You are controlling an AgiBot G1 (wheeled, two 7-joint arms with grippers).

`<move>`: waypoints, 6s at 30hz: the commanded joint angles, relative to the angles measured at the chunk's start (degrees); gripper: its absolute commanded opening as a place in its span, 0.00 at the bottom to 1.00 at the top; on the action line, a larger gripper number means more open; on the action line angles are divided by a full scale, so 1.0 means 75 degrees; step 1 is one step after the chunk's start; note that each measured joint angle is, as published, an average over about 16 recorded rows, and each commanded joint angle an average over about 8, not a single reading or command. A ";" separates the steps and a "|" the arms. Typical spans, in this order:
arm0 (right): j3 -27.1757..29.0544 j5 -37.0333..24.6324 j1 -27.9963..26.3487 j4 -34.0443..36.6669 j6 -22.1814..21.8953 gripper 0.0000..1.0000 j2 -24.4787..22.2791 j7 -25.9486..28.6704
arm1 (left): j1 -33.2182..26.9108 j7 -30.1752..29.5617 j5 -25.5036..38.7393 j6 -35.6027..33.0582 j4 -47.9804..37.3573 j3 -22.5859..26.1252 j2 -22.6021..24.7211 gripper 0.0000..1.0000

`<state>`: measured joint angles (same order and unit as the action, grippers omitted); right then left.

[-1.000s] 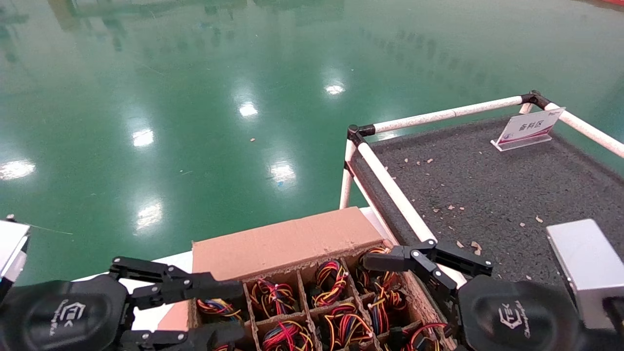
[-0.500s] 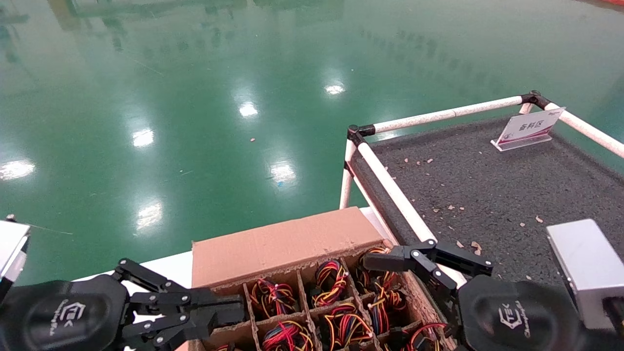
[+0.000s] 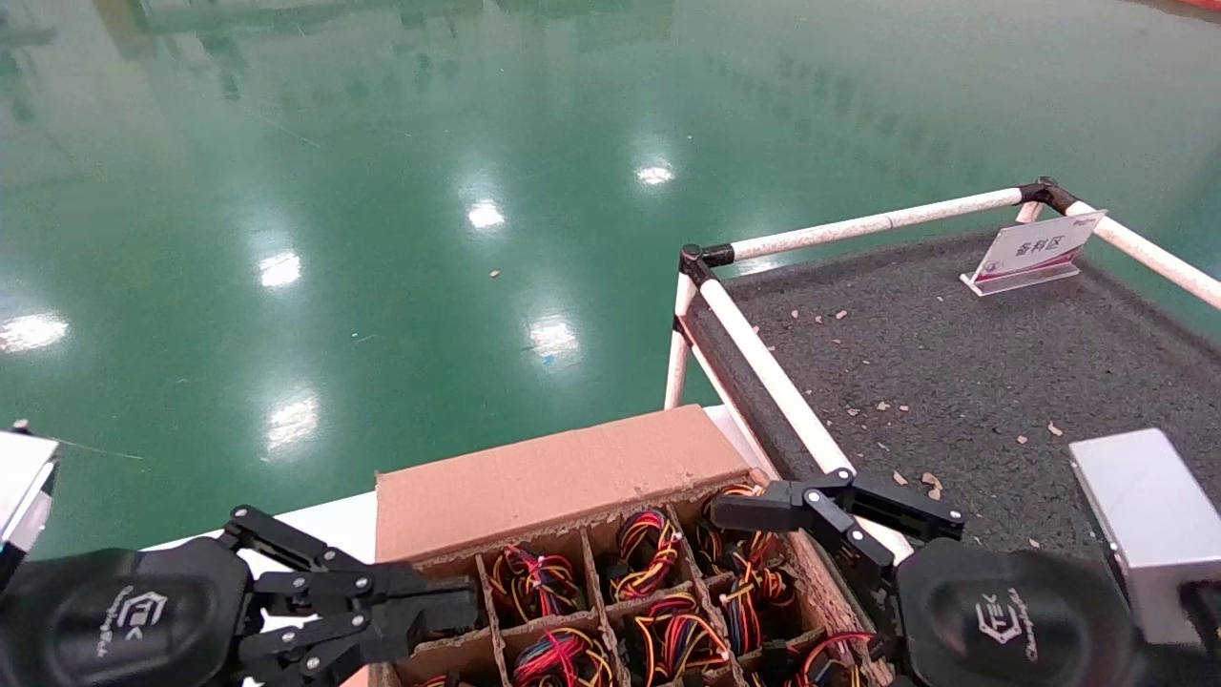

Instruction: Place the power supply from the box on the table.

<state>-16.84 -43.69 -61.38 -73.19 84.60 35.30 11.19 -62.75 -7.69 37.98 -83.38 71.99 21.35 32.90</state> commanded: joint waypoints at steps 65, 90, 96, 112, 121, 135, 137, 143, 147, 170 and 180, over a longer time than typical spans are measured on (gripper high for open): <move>-0.2052 -0.4039 -0.0136 -0.0089 -0.1668 0.00 0.0763 0.2743 | -0.0001 0.0002 -0.0002 0.0000 -0.0001 0.0003 -0.0001 1.00; -0.2087 -0.3545 -0.0190 0.0540 -0.1503 0.00 0.1055 0.3771 | -0.0002 0.0002 -0.0003 0.0001 -0.0001 0.0004 -0.0001 1.00; -0.1937 -0.2966 -0.0054 0.0793 -0.1409 0.00 0.1065 0.4142 | -0.0002 0.0002 -0.0003 0.0001 -0.0001 0.0004 -0.0001 1.00; -0.1112 -0.1240 0.0105 0.0342 -0.1234 0.00 0.0531 0.4777 | -0.0002 0.0003 -0.0003 0.0001 -0.0001 0.0005 -0.0002 1.00; -0.0478 -0.0391 -0.0331 -0.0240 -0.1306 0.00 0.0012 0.5215 | -0.0002 0.0003 -0.0003 0.0001 -0.0001 0.0005 -0.0002 1.00; -0.0629 -0.1288 -0.3139 0.1887 -0.1450 0.00 0.1101 0.4886 | -0.0002 0.0003 -0.0004 0.0001 -0.0001 0.0006 -0.0002 1.00; -0.0735 -0.1517 -0.3561 0.2518 -0.1474 0.00 0.1409 0.4685 | -0.0002 0.0003 -0.0004 0.0002 -0.0001 0.0006 -0.0002 1.00; -0.0943 -0.2062 -0.4654 0.4535 -0.1602 0.00 0.2223 0.3806 | -0.0002 0.0003 -0.0004 0.0002 -0.0001 0.0006 -0.0002 1.00; -0.0963 -0.2299 -0.5223 0.5886 -0.1954 0.00 0.2619 0.3093 | -0.0002 0.0003 -0.0004 0.0002 -0.0001 0.0006 -0.0002 1.00; -0.0830 -0.2621 -0.6028 0.9322 -0.4958 0.00 0.3656 0.0817 | -0.0003 0.0004 -0.0005 0.0002 -0.0001 0.0007 -0.0002 1.00; -0.0738 -0.2499 -0.5732 0.9597 -0.5343 0.00 0.3912 0.0351 | -0.0003 0.0004 -0.0005 0.0002 -0.0001 0.0008 -0.0003 1.00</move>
<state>-22.37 -62.42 -104.55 -1.20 44.14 64.66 14.12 -62.77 -7.66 37.94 -83.36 71.99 21.41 32.88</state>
